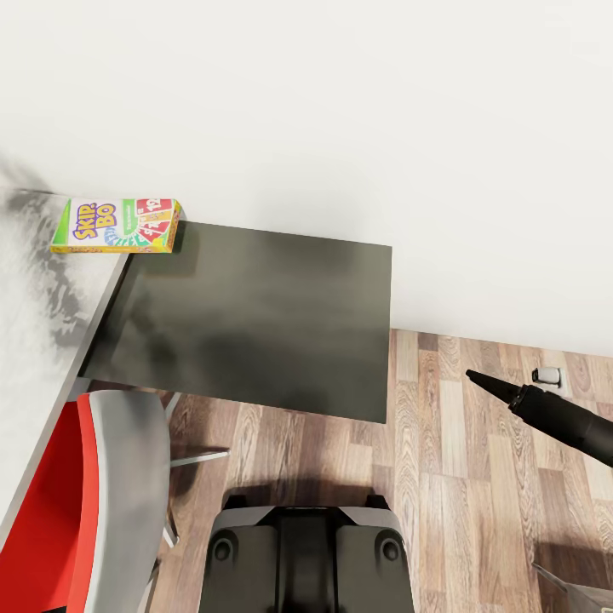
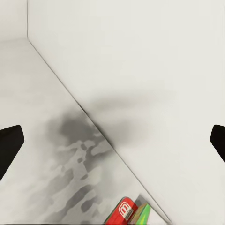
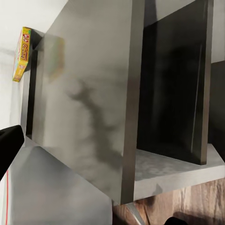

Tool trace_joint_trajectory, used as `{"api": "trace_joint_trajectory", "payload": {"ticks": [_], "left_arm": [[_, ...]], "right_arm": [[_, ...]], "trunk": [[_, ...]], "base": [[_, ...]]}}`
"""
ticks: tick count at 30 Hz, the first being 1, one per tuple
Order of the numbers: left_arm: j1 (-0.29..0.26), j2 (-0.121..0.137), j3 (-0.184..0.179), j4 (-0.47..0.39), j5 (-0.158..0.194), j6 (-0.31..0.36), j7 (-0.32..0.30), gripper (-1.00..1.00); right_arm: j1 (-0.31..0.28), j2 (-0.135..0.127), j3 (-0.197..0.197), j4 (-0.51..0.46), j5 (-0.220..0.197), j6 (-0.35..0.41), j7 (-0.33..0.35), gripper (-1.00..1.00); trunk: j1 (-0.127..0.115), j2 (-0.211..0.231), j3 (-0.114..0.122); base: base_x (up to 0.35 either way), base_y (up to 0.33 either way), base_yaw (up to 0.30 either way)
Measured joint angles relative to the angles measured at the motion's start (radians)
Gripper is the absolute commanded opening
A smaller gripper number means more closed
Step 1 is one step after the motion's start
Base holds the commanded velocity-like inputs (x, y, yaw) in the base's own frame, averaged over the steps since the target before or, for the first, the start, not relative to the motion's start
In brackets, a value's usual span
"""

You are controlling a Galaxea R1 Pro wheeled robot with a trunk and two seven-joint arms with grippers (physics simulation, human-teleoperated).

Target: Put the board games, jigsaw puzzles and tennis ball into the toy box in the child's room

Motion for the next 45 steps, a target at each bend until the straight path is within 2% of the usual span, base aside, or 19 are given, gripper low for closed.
{"api": "trace_joint_trajectory", "payload": {"ticks": [6, 14, 35, 41, 45], "left_arm": [[-0.02, 0.0, -0.012, -0.004, 0.005, 0.004, -0.006, 1.0], [-0.03, -0.001, -0.019, -0.006, 0.009, 0.006, -0.009, 1.0], [-0.035, -0.002, -0.021, -0.007, 0.01, 0.008, -0.015, 1.0], [-0.036, -0.004, -0.022, -0.006, 0.01, 0.009, -0.016, 1.0], [-0.037, -0.008, -0.022, -0.002, 0.009, 0.009, -0.016, 1.0]], "right_arm": [[0.015, 0.009, 0.023, -0.007, 0.002, 0.0, -0.011, 1.0], [0.022, 0.016, 0.034, -0.01, 0.003, 0.0, -0.016, 1.0], [0.025, 0.02, 0.034, -0.02, 0.005, 0.0, -0.021, 1.0], [-0.004, 0.019, 0.03, -0.018, 0.002, 0.0, -0.025, 1.0], [-0.066, 0.02, 0.029, -0.016, 0.001, 0.0, -0.027, 1.0]], "trunk": [[0.0, 0.0, 0.0], [0.0, 0.0, 0.0], [0.0, 0.0, 0.0], [0.0, 0.0, 0.0], [0.0, 0.0, 0.0]], "base": [[0.0, 0.0, 0.0], [0.0, 0.0, 0.0], [0.0, 0.0, 0.0], [0.0, 0.0, 0.059], [0.0, 0.0, 0.17]]}}
